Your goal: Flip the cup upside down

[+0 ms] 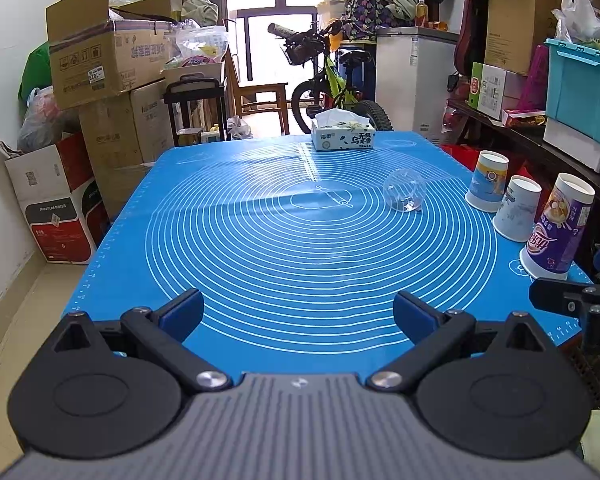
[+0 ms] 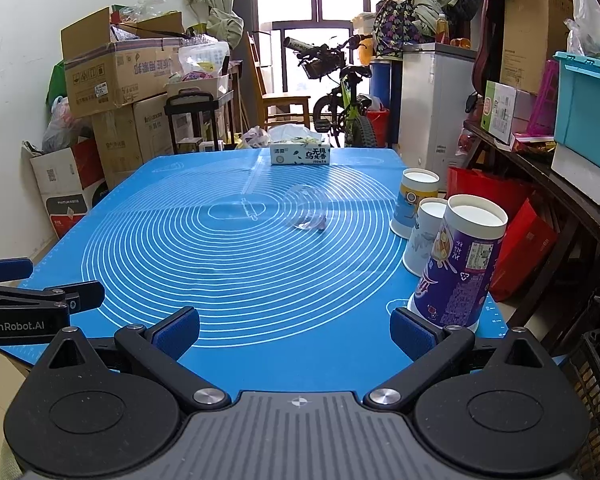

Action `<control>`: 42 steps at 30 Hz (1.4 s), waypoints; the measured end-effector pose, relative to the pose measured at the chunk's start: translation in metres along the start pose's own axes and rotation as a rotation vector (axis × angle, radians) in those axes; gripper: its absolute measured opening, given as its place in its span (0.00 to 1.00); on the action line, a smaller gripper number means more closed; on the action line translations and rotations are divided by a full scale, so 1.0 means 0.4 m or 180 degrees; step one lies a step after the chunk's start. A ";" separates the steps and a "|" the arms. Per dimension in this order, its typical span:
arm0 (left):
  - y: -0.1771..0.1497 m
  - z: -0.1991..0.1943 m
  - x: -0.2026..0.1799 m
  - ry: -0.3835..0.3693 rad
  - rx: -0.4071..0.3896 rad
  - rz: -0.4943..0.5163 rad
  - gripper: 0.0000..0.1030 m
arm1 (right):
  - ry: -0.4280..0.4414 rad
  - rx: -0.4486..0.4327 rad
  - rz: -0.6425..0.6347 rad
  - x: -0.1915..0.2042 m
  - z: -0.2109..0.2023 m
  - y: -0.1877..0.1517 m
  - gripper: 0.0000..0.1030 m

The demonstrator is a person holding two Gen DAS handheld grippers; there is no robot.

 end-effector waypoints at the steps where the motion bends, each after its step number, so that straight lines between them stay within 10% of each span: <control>1: 0.000 0.000 -0.001 0.0003 -0.0001 0.0004 0.97 | 0.0000 0.0001 0.0001 0.000 0.001 -0.001 1.00; 42: 0.001 -0.001 -0.001 0.0003 -0.0006 0.0001 0.97 | -0.0022 0.0030 0.0040 -0.015 0.010 -0.005 1.00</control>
Point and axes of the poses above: each gripper's, at about its wrist camera, not at the fingertips, and z roughly the way its jaws point, x to its left, y to its top, the point moved 4 cm from there along z, roughly the way its jaws point, and after that the axes turned 2 degrees about z, right-handed, at the moved point
